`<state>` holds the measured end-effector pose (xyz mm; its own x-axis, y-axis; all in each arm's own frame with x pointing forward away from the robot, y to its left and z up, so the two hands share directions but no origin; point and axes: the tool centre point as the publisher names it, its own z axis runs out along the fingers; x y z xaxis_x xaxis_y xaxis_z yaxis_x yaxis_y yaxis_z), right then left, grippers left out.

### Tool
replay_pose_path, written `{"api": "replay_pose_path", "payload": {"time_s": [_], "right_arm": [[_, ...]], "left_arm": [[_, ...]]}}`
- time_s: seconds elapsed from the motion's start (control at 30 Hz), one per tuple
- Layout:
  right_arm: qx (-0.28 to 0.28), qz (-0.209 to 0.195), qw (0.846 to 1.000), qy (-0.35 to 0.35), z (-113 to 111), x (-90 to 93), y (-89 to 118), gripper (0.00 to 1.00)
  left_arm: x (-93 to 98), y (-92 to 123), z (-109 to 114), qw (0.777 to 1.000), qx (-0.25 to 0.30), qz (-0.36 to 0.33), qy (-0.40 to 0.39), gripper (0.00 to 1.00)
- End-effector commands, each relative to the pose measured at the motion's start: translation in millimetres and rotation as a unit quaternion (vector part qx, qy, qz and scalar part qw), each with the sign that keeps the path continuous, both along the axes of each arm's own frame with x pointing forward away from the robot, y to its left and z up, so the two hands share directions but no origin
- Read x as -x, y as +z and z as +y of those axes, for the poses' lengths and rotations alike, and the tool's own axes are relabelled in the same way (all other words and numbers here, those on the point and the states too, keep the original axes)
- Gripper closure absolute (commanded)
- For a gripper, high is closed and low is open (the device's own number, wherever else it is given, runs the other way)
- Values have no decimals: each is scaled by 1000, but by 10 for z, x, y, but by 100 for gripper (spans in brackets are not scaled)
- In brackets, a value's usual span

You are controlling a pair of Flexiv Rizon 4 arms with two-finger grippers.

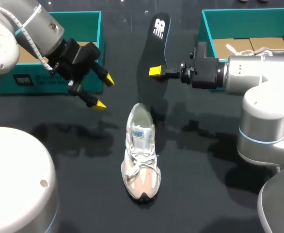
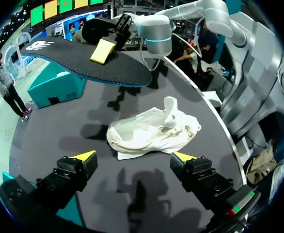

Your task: Take the shoe out of the shoebox, open the shoe tongue, remove and reinsert the insole, then place the shoe into the shoebox

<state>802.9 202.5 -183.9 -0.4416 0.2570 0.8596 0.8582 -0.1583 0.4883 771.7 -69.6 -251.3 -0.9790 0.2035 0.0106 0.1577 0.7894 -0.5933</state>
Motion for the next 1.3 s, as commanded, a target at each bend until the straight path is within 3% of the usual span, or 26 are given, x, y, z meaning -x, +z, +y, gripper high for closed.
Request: {"api": "replay_pose_path", "payload": {"time_s": [0.03,0.37,0.8,1.13,1.3], "right_arm": [[-10,-38,999,-19,5,36,-71,100],[-41,-107,993,-2,101,35,-204,100],[-41,-107,993,-2,101,35,-204,100],[-64,-164,984,13,84,-30,-462,100],[-65,-168,984,16,84,-34,-499,100]], "left_arm": [[141,-201,-156,1000,-20,-22,1,0],[268,-503,-227,999,-36,-10,7,0],[270,-598,-209,998,-54,-8,11,0],[278,-769,-245,998,-60,-13,22,0],[273,-773,-203,998,-65,-25,11,0]]}}
